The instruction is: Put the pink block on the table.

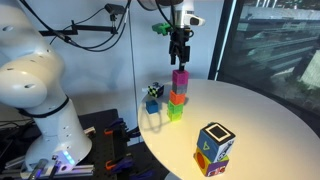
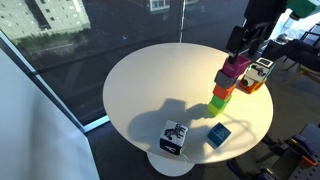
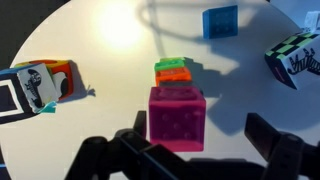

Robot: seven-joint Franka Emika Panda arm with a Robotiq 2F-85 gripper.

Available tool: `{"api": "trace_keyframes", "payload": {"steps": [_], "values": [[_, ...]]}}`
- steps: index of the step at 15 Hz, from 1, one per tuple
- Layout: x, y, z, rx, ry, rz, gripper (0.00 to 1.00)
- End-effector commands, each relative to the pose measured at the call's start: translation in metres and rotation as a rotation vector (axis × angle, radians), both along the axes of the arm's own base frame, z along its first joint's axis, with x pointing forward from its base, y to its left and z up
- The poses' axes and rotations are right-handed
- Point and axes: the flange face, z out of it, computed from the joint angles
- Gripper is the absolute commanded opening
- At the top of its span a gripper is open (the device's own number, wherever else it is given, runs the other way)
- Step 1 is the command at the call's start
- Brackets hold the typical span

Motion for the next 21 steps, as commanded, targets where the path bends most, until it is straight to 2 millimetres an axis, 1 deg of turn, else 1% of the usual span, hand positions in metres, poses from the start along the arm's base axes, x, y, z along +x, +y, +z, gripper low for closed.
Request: {"api": "trace_keyframes", "payload": {"steps": [1,4,9,16,21], "values": [[0.01,0.004,0.002,0.001,-0.011,0.003,1.0],[0.011,0.004,-0.003,-0.01,-0.016,0.0,1.0],[0.012,0.002,-0.005,-0.018,-0.039,-0.004,1.0],[0.015,0.001,-0.016,-0.019,-0.068,0.001,1.0],[0.015,-0.001,-0.018,-0.023,-0.065,-0.004,1.0]]}}
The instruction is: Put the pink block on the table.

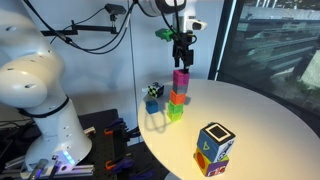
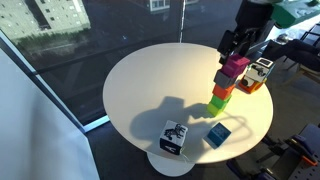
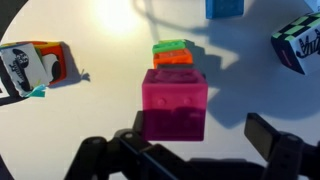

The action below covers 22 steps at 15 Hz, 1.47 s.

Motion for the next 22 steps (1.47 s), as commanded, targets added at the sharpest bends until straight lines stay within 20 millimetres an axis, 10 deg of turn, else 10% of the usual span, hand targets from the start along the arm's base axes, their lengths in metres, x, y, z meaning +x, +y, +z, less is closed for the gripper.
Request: {"api": "trace_keyframes", "payload": {"steps": [1,22], "values": [[0.0,-0.003,-0.002,-0.022,-0.004,-0.016,1.0],[-0.008,-0.013,0.009,-0.051,0.008,-0.045,1.0]]}}
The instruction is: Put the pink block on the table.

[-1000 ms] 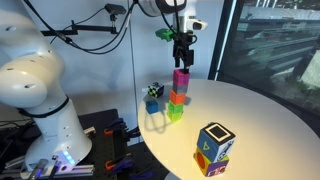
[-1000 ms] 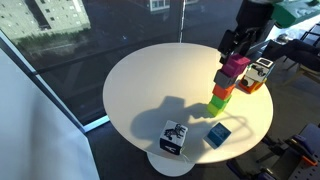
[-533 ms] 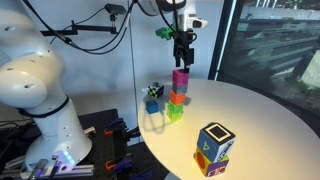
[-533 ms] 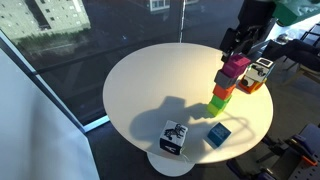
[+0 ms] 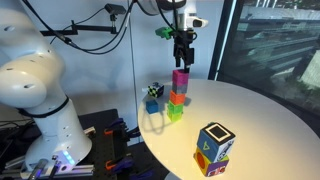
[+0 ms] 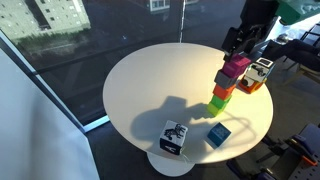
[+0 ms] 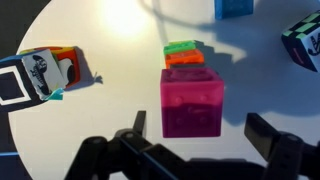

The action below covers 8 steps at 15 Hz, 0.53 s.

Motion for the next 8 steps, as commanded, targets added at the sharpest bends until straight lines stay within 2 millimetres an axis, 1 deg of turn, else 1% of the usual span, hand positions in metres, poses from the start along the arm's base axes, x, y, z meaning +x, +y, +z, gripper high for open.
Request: {"api": "trace_keyframes", "payload": {"steps": [1,8], "values": [[-0.0037,-0.0029,0.0002,-0.017,0.009,-0.007,1.0],[-0.0054,-0.0028,-0.0078,-0.01,0.019,0.002,1.0]]}}
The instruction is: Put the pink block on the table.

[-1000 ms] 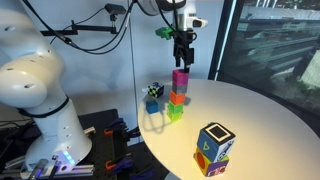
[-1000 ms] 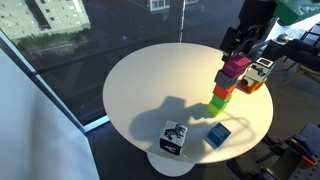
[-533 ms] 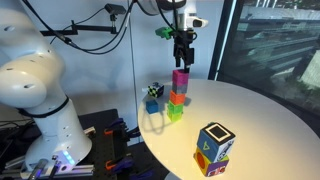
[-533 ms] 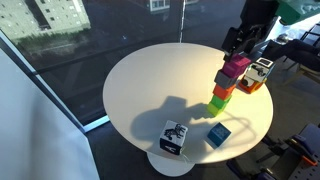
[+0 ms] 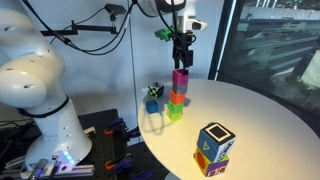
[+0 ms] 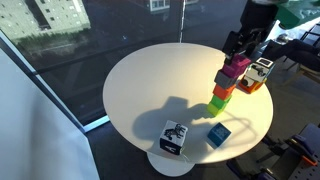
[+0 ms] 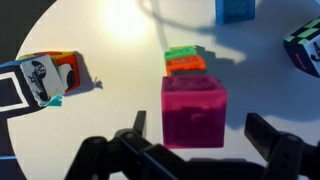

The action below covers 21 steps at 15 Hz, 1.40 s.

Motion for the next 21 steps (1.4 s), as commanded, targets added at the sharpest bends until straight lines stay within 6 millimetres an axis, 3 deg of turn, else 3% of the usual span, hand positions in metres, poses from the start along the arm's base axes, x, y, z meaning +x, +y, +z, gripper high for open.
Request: {"api": "trace_keyframes", "payload": {"steps": [1,3,5,10,21], "values": [[-0.003,-0.003,-0.001,-0.01,0.004,0.001,1.0],[-0.003,-0.003,-0.003,-0.012,0.008,0.002,1.0],[-0.003,-0.004,-0.004,-0.014,0.008,-0.002,0.74],[-0.005,-0.001,-0.003,-0.009,0.008,0.001,0.34],[-0.032,-0.01,0.028,-0.015,0.012,-0.009,0.3]]}}
